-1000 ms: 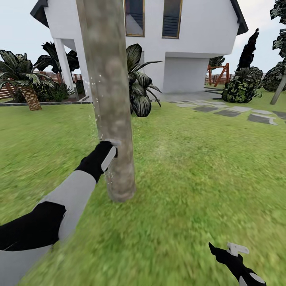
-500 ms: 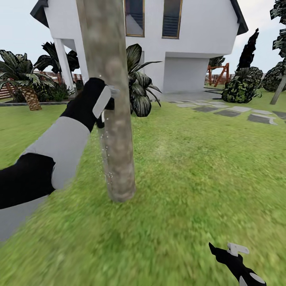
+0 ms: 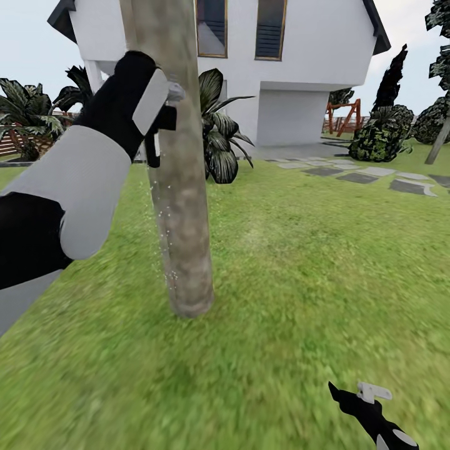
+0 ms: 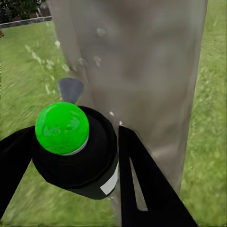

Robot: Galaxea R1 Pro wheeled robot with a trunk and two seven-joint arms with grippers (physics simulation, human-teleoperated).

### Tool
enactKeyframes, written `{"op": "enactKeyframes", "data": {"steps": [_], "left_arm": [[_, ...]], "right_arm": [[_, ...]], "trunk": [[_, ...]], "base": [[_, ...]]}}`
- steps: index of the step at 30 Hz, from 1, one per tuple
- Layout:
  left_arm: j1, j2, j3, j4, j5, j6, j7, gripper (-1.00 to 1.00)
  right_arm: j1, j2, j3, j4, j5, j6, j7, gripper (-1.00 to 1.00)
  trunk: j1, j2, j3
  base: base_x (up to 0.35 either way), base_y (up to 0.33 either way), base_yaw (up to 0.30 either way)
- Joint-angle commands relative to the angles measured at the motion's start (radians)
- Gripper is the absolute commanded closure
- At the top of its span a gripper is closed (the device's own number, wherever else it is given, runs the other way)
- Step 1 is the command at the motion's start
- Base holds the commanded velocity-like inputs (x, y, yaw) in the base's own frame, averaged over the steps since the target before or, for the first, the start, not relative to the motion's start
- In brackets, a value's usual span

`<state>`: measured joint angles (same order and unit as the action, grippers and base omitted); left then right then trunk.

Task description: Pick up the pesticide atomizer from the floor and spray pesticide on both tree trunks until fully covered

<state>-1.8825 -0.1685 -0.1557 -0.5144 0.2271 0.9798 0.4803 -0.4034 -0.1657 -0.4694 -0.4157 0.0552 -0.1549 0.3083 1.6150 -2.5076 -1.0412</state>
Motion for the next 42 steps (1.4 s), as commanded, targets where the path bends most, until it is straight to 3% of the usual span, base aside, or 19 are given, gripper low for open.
{"op": "enactKeyframes", "data": {"steps": [1,5,8,12,15,20,28,30,33,36,42], "left_arm": [[0.0,0.0,-0.001,0.012,-0.003,0.0,-0.001,1.0],[0.003,0.0,-0.002,0.127,-0.003,-0.004,-0.006,1.0],[0.013,-0.001,-0.002,0.163,-0.002,-0.013,-0.009,1.0],[0.072,-0.002,-0.002,0.307,-0.003,-0.136,-0.012,1.0],[0.164,-0.003,-0.002,0.338,-0.003,-0.232,-0.013,1.0],[0.313,-0.003,-0.002,0.341,-0.003,-0.329,-0.015,1.0],[0.492,-0.002,-0.002,0.343,-0.004,-0.439,-0.015,1.0],[0.555,-0.002,-0.002,0.343,-0.005,-0.497,-0.015,1.0],[0.639,-0.002,-0.002,0.342,-0.005,-0.532,-0.016,1.0],[0.727,0.0,-0.002,0.342,-0.005,-0.623,-0.017,1.0],[0.828,0.003,0.001,0.342,-0.005,-0.723,-0.016,1.0]], "right_arm": [[0.0,0.0,0.0,0.0,0.0,0.0,0.0,-1.0],[0.0,0.0,0.0,0.001,0.0,0.0,0.0,-1.0],[0.0,0.0,0.001,0.001,0.0,0.0,0.0,-1.0],[0.0,0.0,0.001,0.001,0.0,0.0,0.0,-1.0],[0.0,0.0,0.001,0.001,0.0,0.0,0.0,-1.0],[0.0,0.0,0.001,0.001,0.0,0.0,0.0,-1.0],[0.0,0.0,0.002,0.001,0.0,0.0,0.0,-1.0],[0.0,0.0,0.002,0.001,0.001,0.0,0.0,-1.0],[0.0,0.0,0.002,0.001,0.001,0.0,0.0,-1.0],[0.0,0.0,0.002,0.001,0.001,0.0,0.0,-1.0],[0.0,-0.001,0.002,0.0,0.002,0.0,0.0,-1.0]], "trunk": [[0.0,0.0,0.0],[0.0,0.0,0.0],[0.0,0.0,0.0],[0.0,0.0,0.0],[0.0,0.0,0.0],[0.0,0.0,0.0],[0.0,0.0,0.0],[0.0,0.0,0.0],[0.0,0.0,0.0],[0.0,0.0,0.0],[0.0,0.0,0.0]], "base": [[0.0,0.0,0.0],[0.0,0.0,0.0],[0.0,0.0,0.0],[0.0,0.0,0.0],[0.0,0.0,0.0],[0.0,0.0,0.0],[0.0,0.0,0.0],[0.0,0.0,0.0],[0.0,0.0,0.0],[0.0,0.0,0.0],[0.0,0.0,0.0]]}}
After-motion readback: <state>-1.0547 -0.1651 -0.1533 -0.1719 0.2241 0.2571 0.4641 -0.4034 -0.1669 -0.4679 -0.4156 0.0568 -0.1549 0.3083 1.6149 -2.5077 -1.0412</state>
